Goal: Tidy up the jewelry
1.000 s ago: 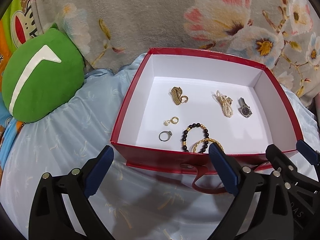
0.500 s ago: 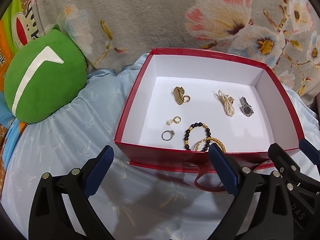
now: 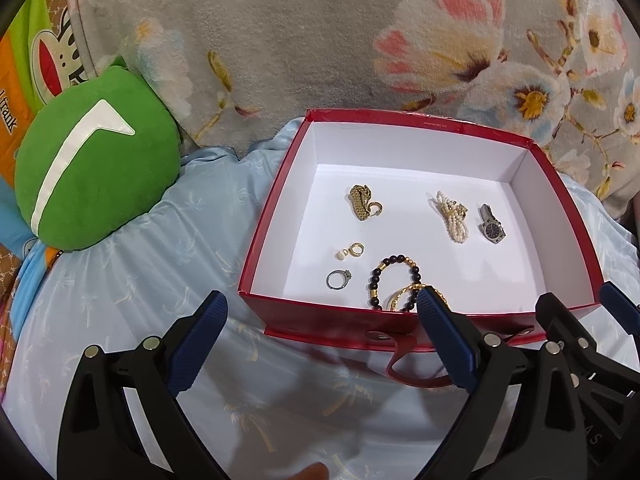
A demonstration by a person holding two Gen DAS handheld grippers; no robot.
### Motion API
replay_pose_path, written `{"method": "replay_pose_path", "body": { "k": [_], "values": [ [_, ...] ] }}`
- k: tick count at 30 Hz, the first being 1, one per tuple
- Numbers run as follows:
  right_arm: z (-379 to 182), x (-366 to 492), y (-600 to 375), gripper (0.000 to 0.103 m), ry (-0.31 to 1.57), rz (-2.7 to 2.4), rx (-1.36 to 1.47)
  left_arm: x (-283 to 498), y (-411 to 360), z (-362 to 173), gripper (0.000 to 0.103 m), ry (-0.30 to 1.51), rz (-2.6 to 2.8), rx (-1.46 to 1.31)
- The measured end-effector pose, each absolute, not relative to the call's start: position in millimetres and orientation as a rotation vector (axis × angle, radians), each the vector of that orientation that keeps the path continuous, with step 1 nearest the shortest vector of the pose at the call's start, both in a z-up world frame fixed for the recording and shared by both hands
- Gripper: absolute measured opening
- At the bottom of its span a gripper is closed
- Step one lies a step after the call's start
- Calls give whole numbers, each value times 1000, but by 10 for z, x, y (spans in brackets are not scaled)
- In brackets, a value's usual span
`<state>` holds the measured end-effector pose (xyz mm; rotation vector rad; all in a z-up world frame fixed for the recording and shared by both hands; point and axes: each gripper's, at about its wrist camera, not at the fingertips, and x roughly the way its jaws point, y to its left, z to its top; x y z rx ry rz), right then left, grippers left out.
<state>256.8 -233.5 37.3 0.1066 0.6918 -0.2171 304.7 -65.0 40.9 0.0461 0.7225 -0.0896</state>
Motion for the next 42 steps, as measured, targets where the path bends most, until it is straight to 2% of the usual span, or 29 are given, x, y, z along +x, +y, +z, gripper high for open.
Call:
{"method": "replay_pose_path", "body": {
  "k": [42],
  "values": [
    [383,2542,-2345,86,691,-218,121,3031,-695,446,92,701,-43,95]
  ]
}}
